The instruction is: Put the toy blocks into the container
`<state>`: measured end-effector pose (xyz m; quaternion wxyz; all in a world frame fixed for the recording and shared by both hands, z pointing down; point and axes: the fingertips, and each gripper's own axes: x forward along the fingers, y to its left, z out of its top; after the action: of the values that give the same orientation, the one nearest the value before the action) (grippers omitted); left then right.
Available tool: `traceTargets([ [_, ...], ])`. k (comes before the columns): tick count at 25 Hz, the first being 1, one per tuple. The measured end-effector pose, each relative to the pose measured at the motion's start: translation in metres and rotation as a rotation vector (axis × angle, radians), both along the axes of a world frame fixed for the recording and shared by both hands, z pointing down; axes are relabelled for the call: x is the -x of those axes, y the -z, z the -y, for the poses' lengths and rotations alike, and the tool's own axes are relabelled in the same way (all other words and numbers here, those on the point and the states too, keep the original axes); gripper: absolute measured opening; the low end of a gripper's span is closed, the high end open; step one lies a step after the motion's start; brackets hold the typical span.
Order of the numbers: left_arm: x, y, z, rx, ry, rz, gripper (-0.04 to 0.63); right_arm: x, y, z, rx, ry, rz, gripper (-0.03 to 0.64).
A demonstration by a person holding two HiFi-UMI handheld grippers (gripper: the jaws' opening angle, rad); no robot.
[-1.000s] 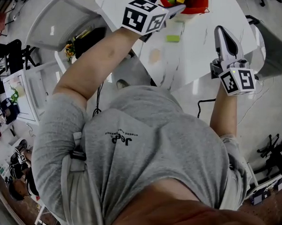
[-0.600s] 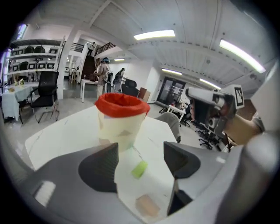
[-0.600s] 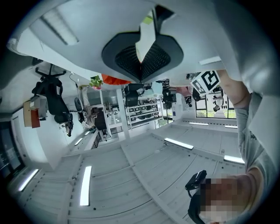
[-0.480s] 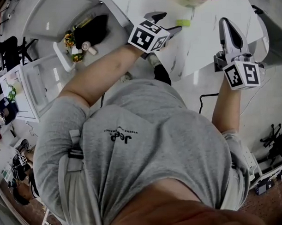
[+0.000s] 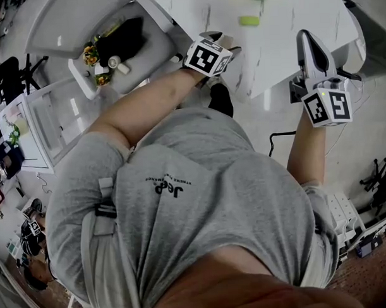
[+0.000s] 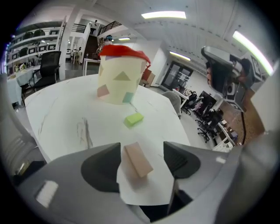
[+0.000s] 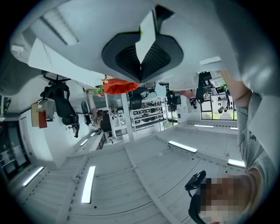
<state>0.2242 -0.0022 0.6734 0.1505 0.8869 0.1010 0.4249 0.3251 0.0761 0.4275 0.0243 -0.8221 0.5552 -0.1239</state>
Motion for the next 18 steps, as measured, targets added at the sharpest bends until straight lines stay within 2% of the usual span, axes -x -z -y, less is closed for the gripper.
traceTargets([
  [7,0.002,-0.028,0.001,-0.06,0.033,0.103,0.348,0.004,-0.002,-0.019,0.005,-0.034,-0.001,0.004],
  [10,-0.004,-0.024,0.004,-0.101,0.03,0.089,0.347,0.003,-0.001,-0.024,0.006,-0.046,-0.001,0.003],
  [11,-0.005,-0.025,0.004,-0.104,0.027,0.088,0.335,0.002,0.0,-0.025,0.005,-0.049,-0.002,0.003],
  [12,-0.005,-0.026,0.003,-0.097,0.021,0.091,0.259,0.002,0.001,-0.025,0.002,-0.05,-0.005,0.003],
  [13,-0.004,-0.028,0.002,-0.086,0.012,0.094,0.218,0.002,0.001,-0.026,-0.001,-0.051,-0.01,0.003],
  [18,-0.007,-0.018,0.0,-0.056,-0.04,0.072,0.202,0.001,-0.001,-0.025,0.002,-0.063,-0.005,0.004],
])
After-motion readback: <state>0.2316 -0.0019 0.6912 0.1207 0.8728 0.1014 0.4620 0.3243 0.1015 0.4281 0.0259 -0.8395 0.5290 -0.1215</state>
